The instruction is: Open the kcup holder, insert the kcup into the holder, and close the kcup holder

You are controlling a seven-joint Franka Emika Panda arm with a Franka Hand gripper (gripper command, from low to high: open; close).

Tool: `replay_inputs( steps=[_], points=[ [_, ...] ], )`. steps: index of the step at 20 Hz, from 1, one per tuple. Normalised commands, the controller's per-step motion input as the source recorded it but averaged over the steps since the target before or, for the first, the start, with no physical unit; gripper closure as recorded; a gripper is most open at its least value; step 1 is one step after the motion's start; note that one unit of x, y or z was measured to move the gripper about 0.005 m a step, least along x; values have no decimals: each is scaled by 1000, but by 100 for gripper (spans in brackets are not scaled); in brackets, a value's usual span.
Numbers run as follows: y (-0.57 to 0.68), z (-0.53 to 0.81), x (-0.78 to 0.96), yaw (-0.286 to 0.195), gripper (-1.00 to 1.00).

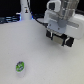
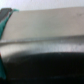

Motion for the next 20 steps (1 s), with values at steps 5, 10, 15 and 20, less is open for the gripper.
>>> replay_inputs(
  steps=[5,10,15,20],
  points=[
    [-334,154,793,-85,-100],
    [-160,199,466,-120,-100],
    [-269,284,396,-128,-100],
    [-541,305,319,-172,-100]
  ],
)
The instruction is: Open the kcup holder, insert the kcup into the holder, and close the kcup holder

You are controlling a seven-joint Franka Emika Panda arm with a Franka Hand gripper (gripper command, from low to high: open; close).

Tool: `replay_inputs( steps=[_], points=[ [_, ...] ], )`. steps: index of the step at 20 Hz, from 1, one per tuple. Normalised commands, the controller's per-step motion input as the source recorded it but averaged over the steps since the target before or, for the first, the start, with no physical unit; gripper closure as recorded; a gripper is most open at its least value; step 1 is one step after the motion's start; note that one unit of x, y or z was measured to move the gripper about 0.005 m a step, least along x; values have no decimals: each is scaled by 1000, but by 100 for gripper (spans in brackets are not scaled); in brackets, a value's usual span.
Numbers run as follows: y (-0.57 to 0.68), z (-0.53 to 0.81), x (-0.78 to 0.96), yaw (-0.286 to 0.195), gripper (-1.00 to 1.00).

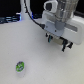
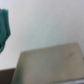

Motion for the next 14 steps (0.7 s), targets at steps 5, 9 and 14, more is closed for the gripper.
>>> replay_inputs(
  steps=[5,9,14],
  points=[
    [-669,199,267,-193,-100],
    [-685,139,209,-203,-100],
    [-687,84,106,-213,-100]
  ],
)
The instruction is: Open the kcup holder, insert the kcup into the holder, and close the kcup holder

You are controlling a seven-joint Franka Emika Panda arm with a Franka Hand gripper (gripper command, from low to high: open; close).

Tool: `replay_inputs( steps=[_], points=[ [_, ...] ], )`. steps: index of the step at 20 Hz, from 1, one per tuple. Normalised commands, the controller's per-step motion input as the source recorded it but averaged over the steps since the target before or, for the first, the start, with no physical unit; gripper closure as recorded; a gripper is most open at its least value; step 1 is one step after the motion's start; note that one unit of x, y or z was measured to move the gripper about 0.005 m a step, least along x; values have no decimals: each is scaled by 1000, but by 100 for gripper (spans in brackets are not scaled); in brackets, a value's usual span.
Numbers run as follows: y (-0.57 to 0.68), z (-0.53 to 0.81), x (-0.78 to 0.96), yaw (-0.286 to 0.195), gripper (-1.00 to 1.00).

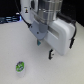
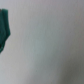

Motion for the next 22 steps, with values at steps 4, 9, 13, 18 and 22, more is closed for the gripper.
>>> replay_inputs(
  steps=[4,9,13,18,22],
  points=[
    [-674,23,39,-221,-100],
    [-668,6,41,-224,-100],
    [-573,11,202,-235,-100],
    [-428,-10,360,-236,-100],
    [-253,-2,531,-211,-100]
  ],
)
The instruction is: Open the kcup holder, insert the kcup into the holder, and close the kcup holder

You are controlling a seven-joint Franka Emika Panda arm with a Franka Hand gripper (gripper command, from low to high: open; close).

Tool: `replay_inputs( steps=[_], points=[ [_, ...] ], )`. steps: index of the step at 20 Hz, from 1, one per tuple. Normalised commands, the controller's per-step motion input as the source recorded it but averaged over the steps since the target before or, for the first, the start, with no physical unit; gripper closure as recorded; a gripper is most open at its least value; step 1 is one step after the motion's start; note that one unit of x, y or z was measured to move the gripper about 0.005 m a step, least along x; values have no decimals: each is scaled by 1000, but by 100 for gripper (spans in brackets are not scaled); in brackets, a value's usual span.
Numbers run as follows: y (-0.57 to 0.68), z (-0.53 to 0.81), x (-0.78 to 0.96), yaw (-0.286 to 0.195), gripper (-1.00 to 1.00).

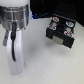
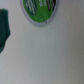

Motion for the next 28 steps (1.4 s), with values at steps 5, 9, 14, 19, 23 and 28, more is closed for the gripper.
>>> replay_inputs(
  steps=[5,9,14,19,23,28],
  points=[
    [-286,-47,433,-195,-100],
    [-255,-149,288,-151,-100],
    [-256,-172,184,-109,-100],
    [-223,-163,131,-115,-100],
    [-40,-54,14,-28,-100],
    [0,-104,17,0,-100]
  ],
)
